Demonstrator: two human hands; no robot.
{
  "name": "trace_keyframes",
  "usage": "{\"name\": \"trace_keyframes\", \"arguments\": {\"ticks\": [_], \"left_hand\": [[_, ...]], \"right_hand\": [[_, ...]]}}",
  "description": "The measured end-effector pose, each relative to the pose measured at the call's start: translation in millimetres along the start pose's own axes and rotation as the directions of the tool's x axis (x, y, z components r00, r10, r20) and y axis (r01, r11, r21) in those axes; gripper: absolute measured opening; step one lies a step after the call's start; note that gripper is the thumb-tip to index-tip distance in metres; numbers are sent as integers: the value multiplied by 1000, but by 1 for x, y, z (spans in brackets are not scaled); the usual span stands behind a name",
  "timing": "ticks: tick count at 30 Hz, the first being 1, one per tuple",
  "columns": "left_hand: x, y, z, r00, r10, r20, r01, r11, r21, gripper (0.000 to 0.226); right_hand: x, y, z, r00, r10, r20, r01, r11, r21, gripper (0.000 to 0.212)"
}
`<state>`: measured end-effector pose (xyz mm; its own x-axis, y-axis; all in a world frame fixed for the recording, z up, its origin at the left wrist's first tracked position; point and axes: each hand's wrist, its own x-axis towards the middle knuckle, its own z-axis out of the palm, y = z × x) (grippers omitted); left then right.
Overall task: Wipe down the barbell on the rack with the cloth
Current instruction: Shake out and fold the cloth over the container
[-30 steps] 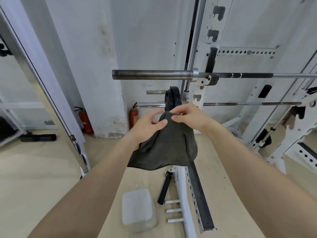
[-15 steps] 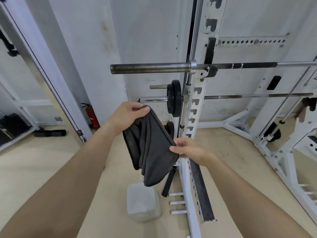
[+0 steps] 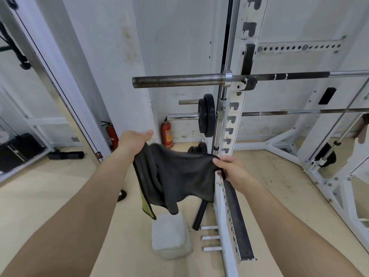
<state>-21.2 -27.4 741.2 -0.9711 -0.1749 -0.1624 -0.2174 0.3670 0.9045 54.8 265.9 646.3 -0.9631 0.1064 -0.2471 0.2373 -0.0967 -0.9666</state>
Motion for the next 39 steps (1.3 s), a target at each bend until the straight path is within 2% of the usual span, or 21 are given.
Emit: {"name": "trace_keyframes", "arguments": {"ticks": [3, 6, 9, 11, 15, 19, 23, 26, 29, 30, 32, 34, 36, 38, 39], "left_hand": [[1, -10, 6, 994, -95, 52, 100, 988, -116, 37], [-20, -13, 24, 963, -157, 219, 212, 942, -258, 27], [-39, -15, 42, 918, -151, 368, 313, 843, -436, 27], [-44, -16, 52, 903, -139, 407, 352, 782, -514, 27], [-52, -11, 67, 894, -97, 437, 372, 705, -604, 29], [-59, -4, 75, 897, -65, 438, 359, 685, -634, 43], [-67, -2, 77, 917, -47, 397, 305, 724, -618, 40], [-70, -1, 75, 927, -33, 374, 289, 700, -653, 36], [-73, -4, 73, 935, 5, 355, 248, 706, -663, 29], [-73, -6, 72, 941, 12, 338, 224, 728, -648, 25], [-70, -14, 68, 960, 54, 276, 101, 851, -516, 21], [-66, -25, 64, 960, 194, 202, -138, 955, -263, 17], [-64, -40, 62, 913, 373, 166, -365, 928, -79, 20], [-64, -58, 64, 864, 458, 210, -473, 881, 25, 23], [-66, -67, 65, 857, 448, 256, -485, 868, 103, 21]], "right_hand": [[-1, -17, 19, 998, -14, 65, 13, 1000, 21, 17], [-3, -28, 38, 996, -25, 84, 19, 997, 72, 22], [-7, -35, 52, 995, -52, 90, 40, 991, 129, 25], [-10, -38, 56, 990, -99, 97, 92, 993, 81, 29], [-21, -41, 59, 977, -208, 50, 208, 978, 7, 36], [-29, -40, 60, 942, -334, -20, 331, 940, -86, 39], [-38, -44, 58, 894, -439, 84, 445, 859, -253, 39], [-40, -47, 60, 878, -455, 147, 478, 851, -220, 43], [-35, -52, 65, 875, -468, 123, 484, 850, -209, 38], [-32, -54, 65, 875, -469, 118, 483, 851, -205, 34], [-27, -59, 65, 876, -469, 115, 482, 857, -182, 30], [-24, -66, 67, 873, -470, 129, 486, 861, -149, 32], [-21, -76, 70, 876, -458, 149, 471, 880, -62, 33], [-19, -88, 71, 885, -439, 155, 438, 898, 46, 31], [-18, -94, 71, 889, -433, 152, 424, 901, 89, 29]]}}
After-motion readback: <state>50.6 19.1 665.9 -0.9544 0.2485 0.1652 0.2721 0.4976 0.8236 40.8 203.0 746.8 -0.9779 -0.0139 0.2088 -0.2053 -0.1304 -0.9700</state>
